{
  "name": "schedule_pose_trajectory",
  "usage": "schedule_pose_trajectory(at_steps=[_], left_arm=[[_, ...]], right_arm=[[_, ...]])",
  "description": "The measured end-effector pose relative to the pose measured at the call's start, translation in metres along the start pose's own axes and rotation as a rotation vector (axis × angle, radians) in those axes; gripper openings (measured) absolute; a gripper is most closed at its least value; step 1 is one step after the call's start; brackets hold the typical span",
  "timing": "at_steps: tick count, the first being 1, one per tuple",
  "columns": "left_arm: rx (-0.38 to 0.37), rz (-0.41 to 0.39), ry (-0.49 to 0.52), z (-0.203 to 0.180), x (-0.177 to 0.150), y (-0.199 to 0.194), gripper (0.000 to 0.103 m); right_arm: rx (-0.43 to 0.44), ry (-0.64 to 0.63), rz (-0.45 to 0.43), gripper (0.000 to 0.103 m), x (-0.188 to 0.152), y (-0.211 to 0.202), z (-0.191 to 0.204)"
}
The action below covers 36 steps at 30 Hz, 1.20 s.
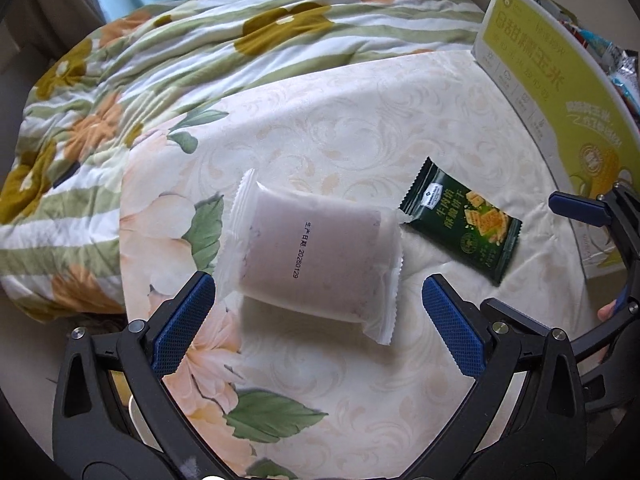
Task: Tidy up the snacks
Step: 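Grasp the white pastry packet with the left tool while the right tool grasps the green cracker packet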
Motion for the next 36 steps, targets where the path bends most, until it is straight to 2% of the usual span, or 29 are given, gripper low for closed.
schedule_pose_trajectory(at_steps=[3, 6, 10, 13, 15, 17, 21, 24, 26, 29, 31, 36], left_arm=[[0.069, -0.023, 0.046, -0.007, 0.000, 0.006, 0.102], [0.107, -0.015, 0.035, -0.003, 0.005, 0.014, 0.102], [0.063, 0.011, -0.008, 0.004, 0.011, 0.023, 0.102], [0.075, 0.039, 0.010, 0.007, 0.013, 0.033, 0.103], [0.074, 0.061, 0.018, 0.009, 0.015, 0.040, 0.103], [0.040, 0.074, -0.008, 0.013, 0.017, 0.044, 0.103], [-0.035, 0.099, -0.059, 0.022, 0.019, 0.052, 0.103], [-0.042, 0.084, -0.049, 0.023, 0.020, 0.050, 0.102], [-0.046, 0.075, -0.039, 0.022, 0.020, 0.047, 0.099], [-0.056, 0.065, -0.034, 0.021, 0.019, 0.042, 0.088], [-0.065, 0.060, -0.032, 0.020, 0.018, 0.038, 0.081], [-0.068, 0.047, -0.010, 0.017, 0.016, 0.033, 0.076]], right_arm=[[-0.001, -0.029, -0.004, 0.102, -0.002, 0.005, 0.002], [-0.003, -0.057, 0.002, 0.102, -0.004, 0.013, 0.003], [0.015, -0.060, 0.007, 0.102, -0.001, 0.018, 0.000], [0.024, -0.072, 0.009, 0.101, 0.004, 0.023, -0.002], [0.027, -0.083, 0.010, 0.098, 0.006, 0.026, -0.002], [0.033, -0.096, 0.019, 0.090, 0.008, 0.030, -0.002], [0.031, -0.120, 0.004, 0.088, 0.013, 0.033, -0.001], [0.034, -0.134, -0.005, 0.084, 0.017, 0.033, 0.000], [0.040, -0.143, -0.014, 0.075, 0.019, 0.032, 0.001], [0.044, -0.156, -0.020, 0.067, 0.021, 0.032, 0.004], [0.048, -0.161, -0.026, 0.064, 0.021, 0.031, 0.005], [0.051, -0.169, -0.037, 0.059, 0.020, 0.031, 0.007]])
Point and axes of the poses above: each gripper's, at about its wrist camera, not at the fingertips, and y roughly the way its jaws point, z to its left, x to its top, the point moved 6 cm from there along y, roughly the way its jaws point, and after that the axes turned 4 degrees about -y, right-handed, at the moved point
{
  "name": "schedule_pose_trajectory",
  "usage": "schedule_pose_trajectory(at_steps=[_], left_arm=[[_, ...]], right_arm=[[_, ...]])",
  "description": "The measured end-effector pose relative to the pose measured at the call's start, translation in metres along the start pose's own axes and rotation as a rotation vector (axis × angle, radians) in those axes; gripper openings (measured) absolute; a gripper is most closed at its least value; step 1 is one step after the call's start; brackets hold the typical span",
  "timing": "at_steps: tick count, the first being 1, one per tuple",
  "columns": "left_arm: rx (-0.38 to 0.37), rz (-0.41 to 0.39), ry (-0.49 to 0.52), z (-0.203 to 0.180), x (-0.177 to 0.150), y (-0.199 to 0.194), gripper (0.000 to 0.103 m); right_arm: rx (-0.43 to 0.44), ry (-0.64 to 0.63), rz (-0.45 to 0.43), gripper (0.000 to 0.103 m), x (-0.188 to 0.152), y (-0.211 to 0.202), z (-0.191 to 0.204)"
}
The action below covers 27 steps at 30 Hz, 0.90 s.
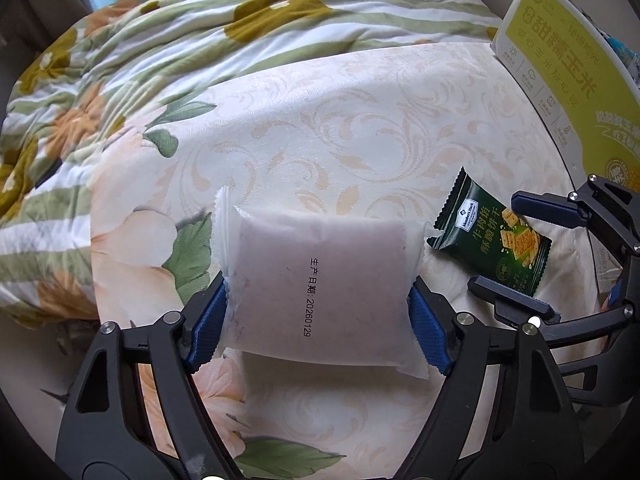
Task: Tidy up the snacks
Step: 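Grasp the white pastry packet with the left tool while the right tool grasps the green cracker packet, then carry the white packet with the left tool while the right tool carries the green packet to the box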
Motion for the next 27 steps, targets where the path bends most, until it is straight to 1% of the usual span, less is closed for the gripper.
schedule_pose_trajectory(at_steps=[2, 6, 9, 10, 13, 17, 22, 27], left_arm=[[-0.007, 0.000, 0.002, 0.001, -0.001, -0.001, 0.075], [-0.009, 0.003, -0.005, 0.005, -0.007, -0.004, 0.075], [-0.014, 0.006, -0.023, 0.010, -0.014, -0.007, 0.074], [-0.014, 0.006, -0.029, 0.012, -0.017, -0.009, 0.074], [-0.025, 0.009, -0.046, 0.017, -0.024, -0.012, 0.074], [-0.050, 0.016, -0.083, 0.022, -0.031, -0.018, 0.073], [-0.061, -0.014, -0.107, 0.024, -0.032, -0.045, 0.073], [-0.042, -0.080, -0.100, 0.016, -0.018, -0.098, 0.073]], right_arm=[[-0.001, -0.003, -0.003, 0.056, 0.000, 0.000, 0.001], [-0.006, 0.008, -0.014, 0.056, 0.001, 0.000, 0.001], [-0.003, 0.002, -0.027, 0.047, 0.002, -0.001, 0.004], [-0.001, -0.005, -0.030, 0.041, 0.002, -0.001, 0.007], [-0.029, -0.011, -0.030, 0.040, 0.003, -0.001, 0.011], [-0.030, 0.015, -0.034, 0.040, 0.004, -0.006, 0.014], [-0.016, 0.079, -0.085, 0.040, 0.018, -0.037, 0.017], [-0.025, 0.138, -0.162, 0.040, 0.037, -0.094, 0.013]])
Point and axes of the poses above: each gripper's, at about its wrist camera, not at the fingertips, and y roughly the way its jaws point, z to its left, x to its top, the point moved 6 cm from there along y, roughly the way its jaws point, and after that the axes turned 4 degrees about -y, right-handed, at the moved point
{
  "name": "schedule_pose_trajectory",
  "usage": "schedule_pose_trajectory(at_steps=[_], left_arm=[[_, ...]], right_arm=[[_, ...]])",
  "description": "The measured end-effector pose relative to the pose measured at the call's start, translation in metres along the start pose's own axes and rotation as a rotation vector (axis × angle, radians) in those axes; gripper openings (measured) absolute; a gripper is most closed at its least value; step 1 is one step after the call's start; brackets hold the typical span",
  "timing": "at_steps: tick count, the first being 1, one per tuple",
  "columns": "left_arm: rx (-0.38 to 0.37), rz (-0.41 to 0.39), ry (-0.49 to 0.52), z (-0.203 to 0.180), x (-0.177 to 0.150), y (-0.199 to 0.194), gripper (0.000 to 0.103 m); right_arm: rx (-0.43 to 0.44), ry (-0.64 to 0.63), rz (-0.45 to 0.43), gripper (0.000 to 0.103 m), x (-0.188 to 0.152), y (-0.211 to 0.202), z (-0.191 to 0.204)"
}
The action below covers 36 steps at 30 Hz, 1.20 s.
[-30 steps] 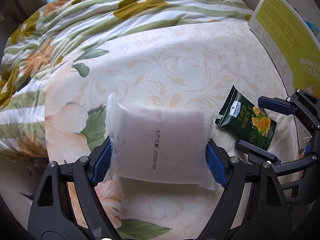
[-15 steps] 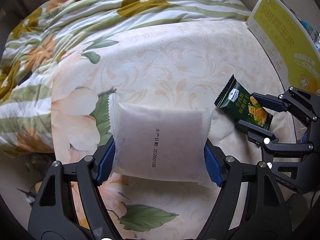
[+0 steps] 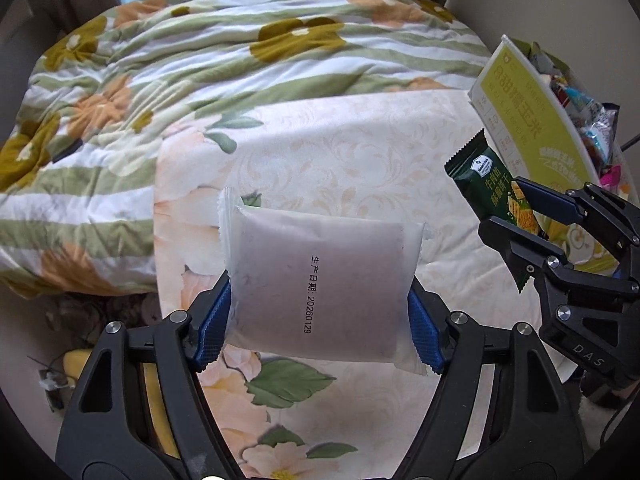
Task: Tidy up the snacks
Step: 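Carry the white packet with the left tool while the right tool carries the green packet to the box, then release the white packet into the box with the left tool while the right tool drops the green packet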
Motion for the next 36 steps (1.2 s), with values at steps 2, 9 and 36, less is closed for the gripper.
schedule_pose_trajectory(at_steps=[2, 9, 36], left_arm=[[-0.006, -0.036, 0.008, -0.010, 0.010, -0.024, 0.073], [-0.055, -0.135, 0.073, -0.078, 0.045, -0.092, 0.073], [-0.166, -0.067, 0.196, -0.403, 0.035, -0.035, 0.080]], right_arm=[[0.000, 0.027, -0.036, 0.040, 0.011, -0.028, -0.005], [-0.044, 0.118, -0.138, 0.040, 0.029, -0.116, -0.043], [-0.172, 0.338, -0.111, 0.040, -0.093, -0.232, -0.281]])
Point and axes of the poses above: each gripper's, at about its wrist camera, not at the fingertips, and y roughly the way its jaws point, z to its left, x to its top, the point moved 6 cm from there along y, roughly the way its jaws point, and after that the axes turned 4 degrees about -y, right-handed, at the moved point
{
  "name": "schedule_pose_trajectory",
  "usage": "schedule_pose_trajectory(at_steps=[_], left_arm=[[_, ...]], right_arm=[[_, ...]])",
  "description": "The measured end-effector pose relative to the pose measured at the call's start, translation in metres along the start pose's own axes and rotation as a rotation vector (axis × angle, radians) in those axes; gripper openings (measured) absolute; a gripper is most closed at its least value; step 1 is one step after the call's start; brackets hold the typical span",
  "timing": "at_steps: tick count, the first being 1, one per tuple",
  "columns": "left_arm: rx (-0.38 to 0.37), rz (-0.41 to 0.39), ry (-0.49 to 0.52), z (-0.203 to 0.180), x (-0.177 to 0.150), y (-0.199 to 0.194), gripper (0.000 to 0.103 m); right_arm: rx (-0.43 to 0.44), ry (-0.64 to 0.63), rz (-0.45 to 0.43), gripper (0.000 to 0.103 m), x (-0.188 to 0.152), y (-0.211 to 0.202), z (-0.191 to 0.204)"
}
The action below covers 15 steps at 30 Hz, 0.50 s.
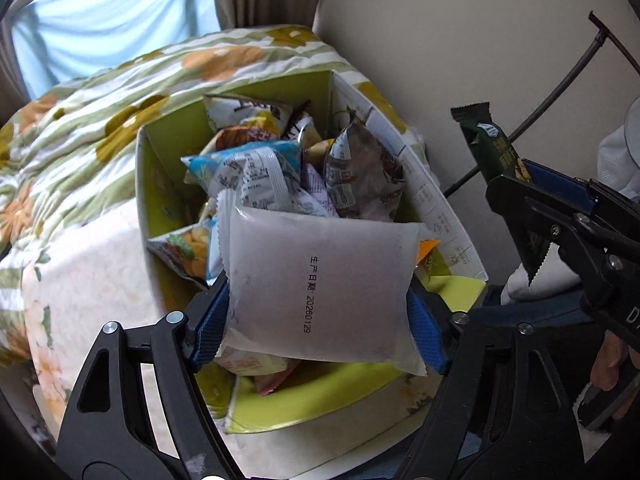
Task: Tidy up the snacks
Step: 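Release the white packet into the box with the left tool while the right tool drops the green packet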
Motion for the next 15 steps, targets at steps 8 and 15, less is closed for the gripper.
schedule_pose_trajectory(at_steps=[8, 15], left_arm=[[0.084, -0.045, -0.078, 0.041, -0.008, -0.026, 0.101], [0.150, -0.062, -0.191, 0.083, -0.029, -0.046, 0.101]], right_arm=[[0.055, 0.010, 0.014, 0.040, -0.003, 0.005, -0.001], [0.115, -0.061, 0.029, 0.040, 0.005, 0.020, 0.031]])
Point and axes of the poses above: each gripper's, at about its wrist camera, not at the fingertips, and y roughly the way its jaws point, z to its left, x to its top, the point moved 6 cm from there along y, roughly the way its jaws point, and after that the axes turned 4 degrees about -y, right-handed, at the moved point
